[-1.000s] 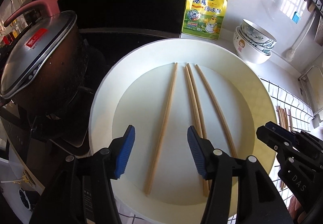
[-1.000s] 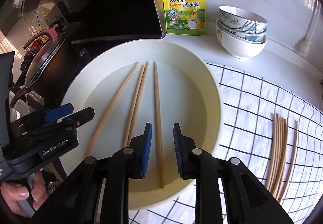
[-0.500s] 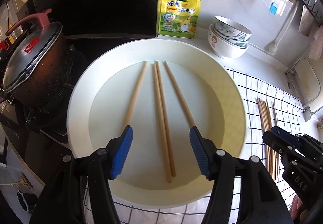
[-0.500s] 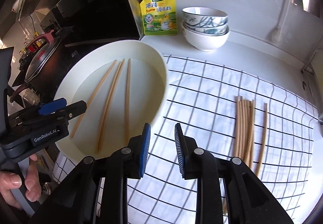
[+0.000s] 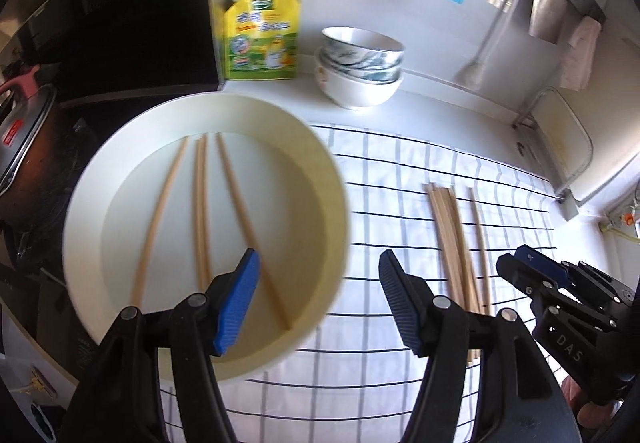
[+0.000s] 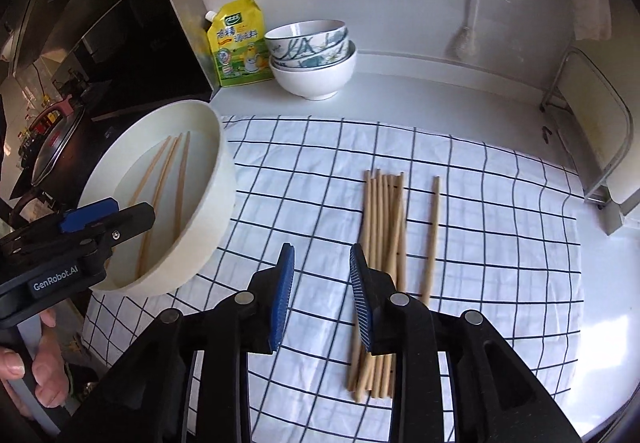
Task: Organize utensils
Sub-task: 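Move both open grippers back toward the chopstick pile on the cloth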
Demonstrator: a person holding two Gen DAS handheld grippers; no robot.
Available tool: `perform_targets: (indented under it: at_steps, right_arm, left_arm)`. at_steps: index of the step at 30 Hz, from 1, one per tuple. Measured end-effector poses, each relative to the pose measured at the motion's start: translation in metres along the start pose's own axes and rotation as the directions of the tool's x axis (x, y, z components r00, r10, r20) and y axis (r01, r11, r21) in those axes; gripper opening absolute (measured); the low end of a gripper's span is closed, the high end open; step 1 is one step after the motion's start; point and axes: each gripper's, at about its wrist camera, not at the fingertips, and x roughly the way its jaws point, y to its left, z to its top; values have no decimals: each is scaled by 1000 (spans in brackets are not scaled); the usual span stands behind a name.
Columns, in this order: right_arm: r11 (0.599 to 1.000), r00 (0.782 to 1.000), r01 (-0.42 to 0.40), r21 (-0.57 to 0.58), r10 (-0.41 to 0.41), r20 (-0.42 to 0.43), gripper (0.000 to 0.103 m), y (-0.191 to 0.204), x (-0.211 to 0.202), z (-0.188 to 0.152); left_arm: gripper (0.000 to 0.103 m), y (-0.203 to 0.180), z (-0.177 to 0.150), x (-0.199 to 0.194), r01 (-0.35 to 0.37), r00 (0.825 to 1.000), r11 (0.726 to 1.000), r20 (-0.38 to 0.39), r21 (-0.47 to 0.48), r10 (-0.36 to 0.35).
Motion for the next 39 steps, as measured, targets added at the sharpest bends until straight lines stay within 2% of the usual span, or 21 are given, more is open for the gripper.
perform_targets:
  at_steps: [6,9,15,28,33,39]
  right_arm:
    - [996,998,55,69,-55,-10,31,-47,-4,-17]
    - [993,997,76,90,-73,-31,37,-65,0,-29]
    - [990,993,102,96,-96,-74,38,-88,16,-47]
    - [995,989,89,54,-81,-126,38,-93,64,-60]
    - [993,985,121,17,-117,-127,38,-90,71,-61]
    - [991,984,132,34,-127,-122,38,-102,69,-61]
  left_arm:
    - [64,-42,-4,11,39,999,998,-21,56,-38]
    - [67,-57,-11,22,45,998,996,-43,73,-42]
    - [69,-77,-25,45,42,996,996,-81,77,-36]
    - [69,-91,-41,80,10,995,998,-100,64,-4]
    - [72,-93,-43,88,7,993,999,-115,53,-1]
    - [73,-102,-50,99,2,990,998,-141,70,8]
